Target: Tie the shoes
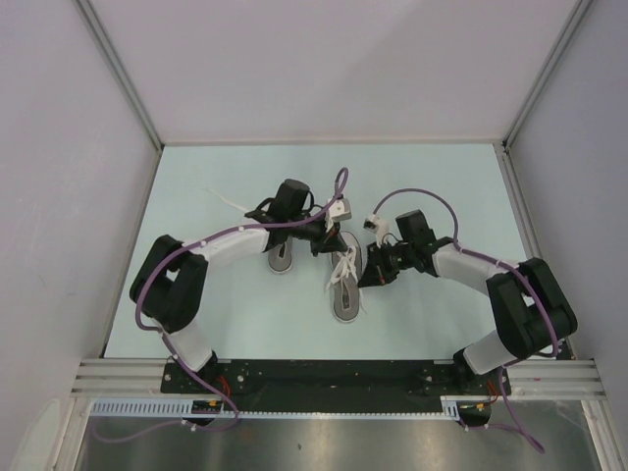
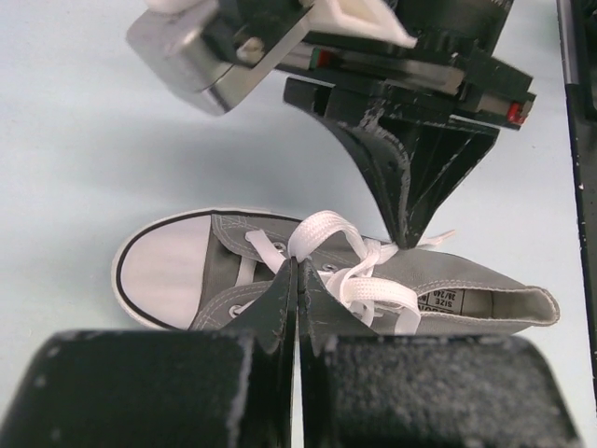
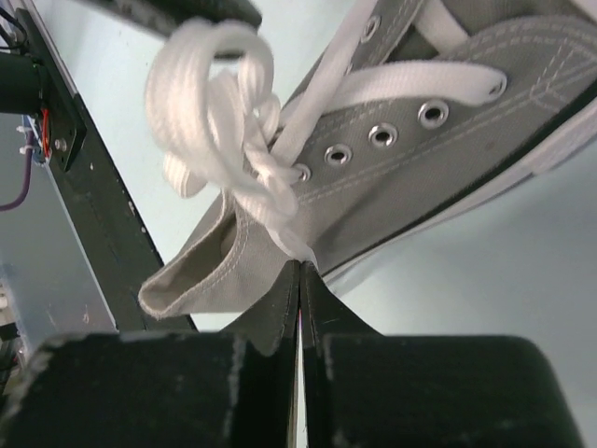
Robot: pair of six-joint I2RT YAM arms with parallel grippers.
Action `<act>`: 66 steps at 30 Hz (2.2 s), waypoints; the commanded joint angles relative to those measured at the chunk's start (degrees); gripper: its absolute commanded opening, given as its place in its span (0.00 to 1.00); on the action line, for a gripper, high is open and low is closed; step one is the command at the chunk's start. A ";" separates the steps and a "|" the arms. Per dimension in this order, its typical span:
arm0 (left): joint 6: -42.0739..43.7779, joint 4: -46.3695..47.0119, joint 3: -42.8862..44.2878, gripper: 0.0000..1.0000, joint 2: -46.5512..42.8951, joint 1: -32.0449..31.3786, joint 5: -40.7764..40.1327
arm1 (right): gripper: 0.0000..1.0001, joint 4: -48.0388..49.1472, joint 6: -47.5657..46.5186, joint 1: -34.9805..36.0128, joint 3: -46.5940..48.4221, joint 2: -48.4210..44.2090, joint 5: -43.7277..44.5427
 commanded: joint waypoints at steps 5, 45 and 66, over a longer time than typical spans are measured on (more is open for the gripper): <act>-1.56 3.61 -0.33 0.00 -2.00 1.39 -0.09 | 0.00 -8.27 -2.50 -1.13 0.02 -4.63 -0.29; -7.18 7.65 -1.83 0.00 -1.38 1.39 0.52 | 0.52 10.53 20.78 4.67 3.97 -7.88 13.86; -3.85 7.48 -1.83 0.00 -2.26 0.95 4.39 | 0.45 4.90 6.90 -2.97 7.58 -6.39 4.20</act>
